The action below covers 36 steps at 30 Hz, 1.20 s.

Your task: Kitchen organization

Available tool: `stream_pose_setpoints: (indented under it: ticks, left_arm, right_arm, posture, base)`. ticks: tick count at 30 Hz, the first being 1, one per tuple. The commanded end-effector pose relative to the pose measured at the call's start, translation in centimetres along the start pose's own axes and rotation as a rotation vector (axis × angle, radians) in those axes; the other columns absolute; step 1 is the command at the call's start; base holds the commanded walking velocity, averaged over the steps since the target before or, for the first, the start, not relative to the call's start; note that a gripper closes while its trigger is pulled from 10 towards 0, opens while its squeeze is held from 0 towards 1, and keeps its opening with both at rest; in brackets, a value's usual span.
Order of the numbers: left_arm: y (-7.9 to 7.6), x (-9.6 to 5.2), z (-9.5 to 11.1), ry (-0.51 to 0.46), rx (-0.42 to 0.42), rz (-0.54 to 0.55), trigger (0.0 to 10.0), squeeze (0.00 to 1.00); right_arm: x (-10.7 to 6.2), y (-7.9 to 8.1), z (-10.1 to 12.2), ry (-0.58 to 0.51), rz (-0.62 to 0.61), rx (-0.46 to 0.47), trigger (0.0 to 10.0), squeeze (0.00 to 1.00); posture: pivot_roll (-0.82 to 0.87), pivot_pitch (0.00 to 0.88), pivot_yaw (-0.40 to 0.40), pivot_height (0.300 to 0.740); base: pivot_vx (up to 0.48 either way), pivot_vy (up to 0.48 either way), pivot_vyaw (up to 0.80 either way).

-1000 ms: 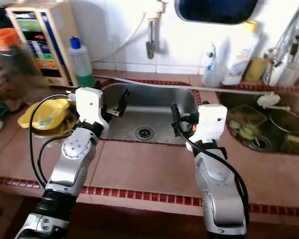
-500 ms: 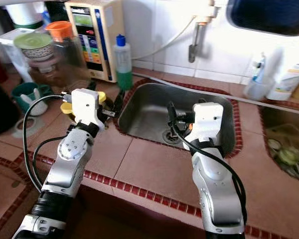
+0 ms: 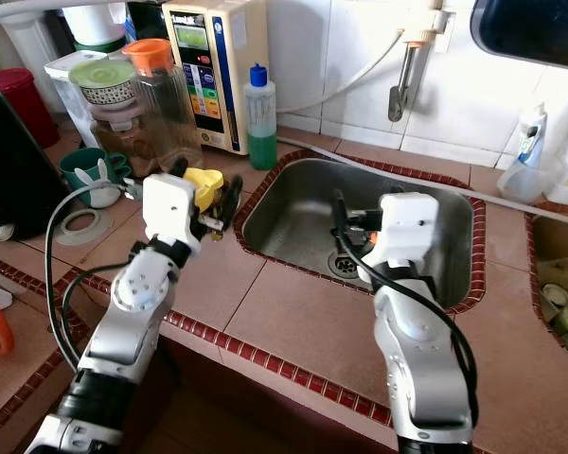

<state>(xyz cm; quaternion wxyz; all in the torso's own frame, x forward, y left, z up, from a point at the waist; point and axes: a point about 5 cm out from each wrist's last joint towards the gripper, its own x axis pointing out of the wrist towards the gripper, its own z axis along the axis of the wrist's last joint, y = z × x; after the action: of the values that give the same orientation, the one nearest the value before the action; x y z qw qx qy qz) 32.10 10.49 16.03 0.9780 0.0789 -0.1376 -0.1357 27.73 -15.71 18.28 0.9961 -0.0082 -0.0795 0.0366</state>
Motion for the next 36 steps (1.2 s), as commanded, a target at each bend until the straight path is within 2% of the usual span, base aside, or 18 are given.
stream_pose_setpoints:
  ticks: [1, 5, 11, 14, 16, 19, 22, 29, 36]
  left_arm:
    - [0.8, -0.1, 0.6, -0.025, 0.028, 0.045, 10.0, 0.0]
    - [1.8, -0.3, 0.7, -0.029, 0.058, 0.104, 10.0, 0.0]
    - [3.2, -0.6, -0.7, 0.041, 0.045, 0.163, 10.0, 0.0]
    - [3.2, -0.4, -1.1, 0.06, 0.053, 0.155, 10.0, 0.0]
    - [2.8, 0.0, -2.1, 0.12, 0.02, 0.15, 10.0, 0.0]
    - [2.7, 0.1, -2.3, 0.134, 0.008, 0.152, 10.0, 0.0]
    - [2.5, 0.9, -3.0, 0.19, -0.031, 0.193, 10.0, 0.0]
    - [2.7, 0.9, -3.2, 0.194, -0.003, 0.162, 10.0, 0.0]
    - [3.4, 1.6, -3.6, 0.226, 0.028, 0.202, 10.0, 0.0]
  right_arm:
    - [-0.3, 0.2, 0.1, 0.005, 0.017, -0.003, 10.0, 0.0]
    - [-0.6, 0.1, -0.1, 0.026, 0.031, -0.009, 10.0, 0.0]
    - [-2.2, 0.7, -0.8, 0.135, 0.162, -0.033, 10.0, 0.0]
    - [-2.5, 0.9, -0.6, 0.164, 0.21, -0.021, 10.0, 0.0]
    - [-2.5, 1.4, -0.7, 0.212, 0.265, -0.034, 10.0, 0.0]
    - [-2.4, 1.5, -0.7, 0.214, 0.267, -0.033, 10.0, 0.0]
    - [-1.8, 2.7, -0.6, 0.198, 0.22, 0.014, 10.0, 0.0]
    - [-1.8, 3.7, -0.1, 0.17, 0.205, 0.027, 10.0, 0.0]
    - [-1.5, 3.8, 0.2, 0.178, 0.23, 0.029, 10.0, 0.0]
  posture:
    - [0.08, 0.0, 0.014, 0.74]
    - [0.08, 0.0, 0.012, 0.74]
    - [0.07, 0.0, 0.015, 0.74]
    - [0.07, 0.002, 0.013, 0.74]
    - [0.07, 0.006, 0.01, 0.74]
    - [0.07, 0.006, 0.01, 0.74]
    - [0.06, 0.015, 0.021, 0.74]
    - [0.06, 0.021, 0.034, 0.74]
    - [0.06, 0.023, 0.027, 0.74]
  base:
    - [0.0, 0.0, 0.0]
    - [0.0, 0.0, 0.0]
    - [0.0, 0.0, 0.0]
    - [0.0, 0.0, 0.0]
    - [0.0, 0.0, 0.0]
    - [0.0, 0.0, 0.0]
    - [0.0, 0.0, 0.0]
    - [0.0, 0.0, 0.0]
    - [0.0, 0.0, 0.0]
